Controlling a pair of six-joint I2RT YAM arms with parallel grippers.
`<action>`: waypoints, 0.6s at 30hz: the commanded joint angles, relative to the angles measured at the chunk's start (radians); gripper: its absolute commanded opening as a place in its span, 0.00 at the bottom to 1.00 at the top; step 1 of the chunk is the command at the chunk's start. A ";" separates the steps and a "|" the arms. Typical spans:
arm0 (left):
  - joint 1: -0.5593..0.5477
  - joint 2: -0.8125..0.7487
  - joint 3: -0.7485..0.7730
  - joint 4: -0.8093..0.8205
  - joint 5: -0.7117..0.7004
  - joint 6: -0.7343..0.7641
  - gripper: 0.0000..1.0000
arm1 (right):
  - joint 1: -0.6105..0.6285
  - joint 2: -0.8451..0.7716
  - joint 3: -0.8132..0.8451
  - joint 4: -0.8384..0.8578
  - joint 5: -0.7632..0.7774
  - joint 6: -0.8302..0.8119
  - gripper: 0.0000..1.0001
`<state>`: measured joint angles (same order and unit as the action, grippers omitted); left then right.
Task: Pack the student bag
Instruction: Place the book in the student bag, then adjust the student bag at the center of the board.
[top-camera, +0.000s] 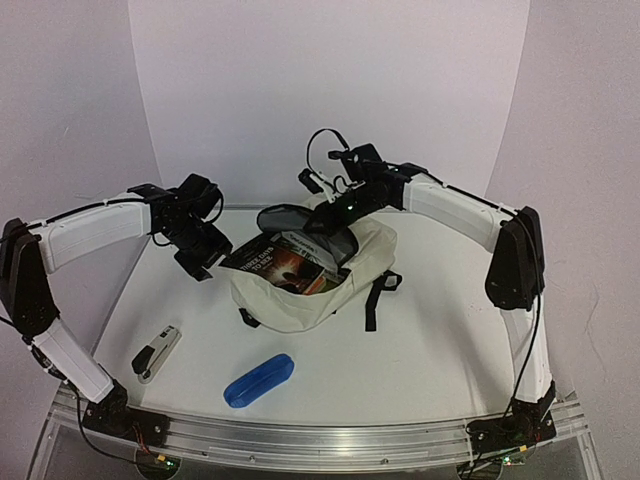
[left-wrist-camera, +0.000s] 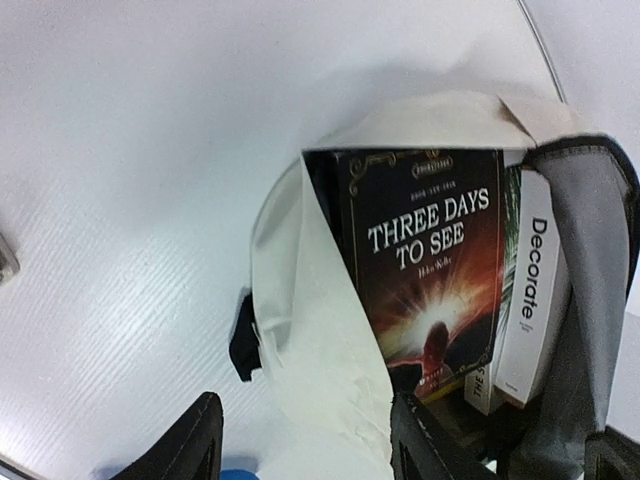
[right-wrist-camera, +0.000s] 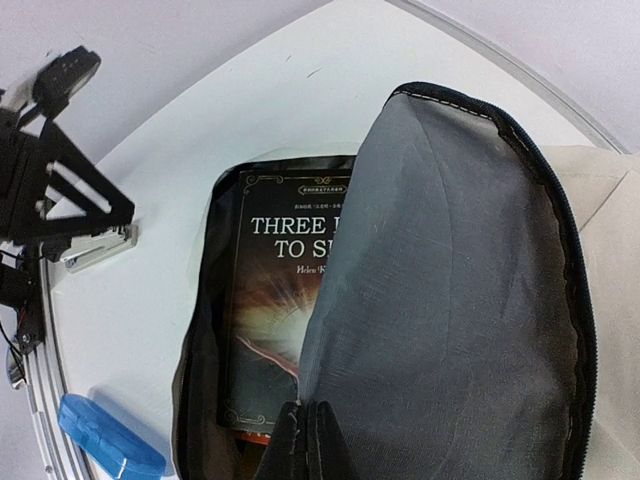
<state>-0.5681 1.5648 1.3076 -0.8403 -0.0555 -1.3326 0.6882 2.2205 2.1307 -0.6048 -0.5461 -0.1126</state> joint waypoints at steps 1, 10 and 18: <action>0.065 -0.031 -0.052 0.130 -0.009 0.079 0.52 | -0.008 -0.126 -0.026 -0.042 -0.026 -0.065 0.00; 0.118 0.062 -0.085 0.343 0.167 0.127 0.57 | -0.009 -0.114 -0.006 -0.061 -0.031 -0.067 0.00; 0.098 0.141 -0.065 0.319 0.250 0.099 0.59 | -0.009 -0.081 0.046 -0.062 -0.042 -0.046 0.00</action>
<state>-0.4564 1.7143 1.2205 -0.5232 0.1473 -1.2295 0.6792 2.1765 2.1065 -0.6640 -0.5472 -0.1687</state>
